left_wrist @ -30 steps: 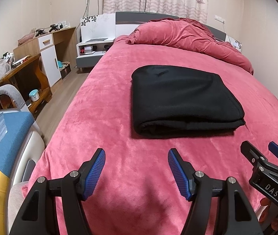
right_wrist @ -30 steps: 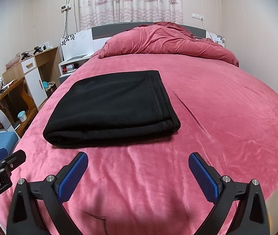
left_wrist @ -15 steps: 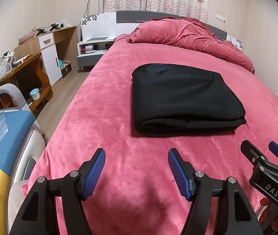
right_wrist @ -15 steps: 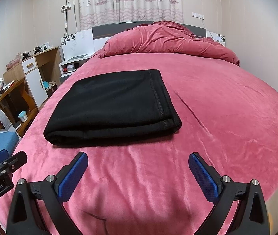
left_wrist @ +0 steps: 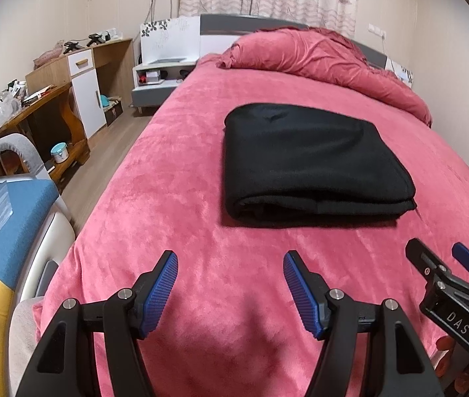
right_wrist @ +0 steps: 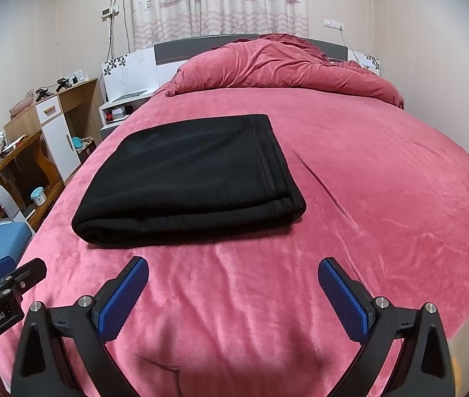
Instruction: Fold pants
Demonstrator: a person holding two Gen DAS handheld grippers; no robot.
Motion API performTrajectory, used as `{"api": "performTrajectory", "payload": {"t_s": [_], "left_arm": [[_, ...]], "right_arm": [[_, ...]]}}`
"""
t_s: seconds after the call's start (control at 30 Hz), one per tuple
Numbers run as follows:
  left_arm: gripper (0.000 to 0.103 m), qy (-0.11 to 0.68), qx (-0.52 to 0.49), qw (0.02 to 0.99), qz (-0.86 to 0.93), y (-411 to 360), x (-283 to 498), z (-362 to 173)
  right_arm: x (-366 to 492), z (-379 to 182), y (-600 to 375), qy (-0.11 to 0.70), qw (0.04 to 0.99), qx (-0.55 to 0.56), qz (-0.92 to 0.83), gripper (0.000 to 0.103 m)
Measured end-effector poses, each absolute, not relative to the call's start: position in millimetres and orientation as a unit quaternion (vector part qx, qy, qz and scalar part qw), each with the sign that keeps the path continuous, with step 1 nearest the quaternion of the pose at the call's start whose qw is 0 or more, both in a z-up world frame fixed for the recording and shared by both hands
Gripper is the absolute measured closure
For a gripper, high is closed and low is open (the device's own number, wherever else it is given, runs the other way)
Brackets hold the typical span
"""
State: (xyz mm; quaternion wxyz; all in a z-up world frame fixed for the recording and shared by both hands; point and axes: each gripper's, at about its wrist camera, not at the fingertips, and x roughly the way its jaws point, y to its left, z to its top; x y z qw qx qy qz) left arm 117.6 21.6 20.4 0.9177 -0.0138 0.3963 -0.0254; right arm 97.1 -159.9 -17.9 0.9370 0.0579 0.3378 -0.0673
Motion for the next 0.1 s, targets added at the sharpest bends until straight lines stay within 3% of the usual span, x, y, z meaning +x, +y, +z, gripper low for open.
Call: {"api": "performTrajectory", "payload": {"t_s": [0.1], "left_arm": [[0.035, 0.402, -0.002, 0.915, -0.025, 17.8, 119.4, 15.3]], "right_arm": [[98.6, -21.9, -159.4, 0.341, 0.936, 0.056, -0.068, 0.000]]}}
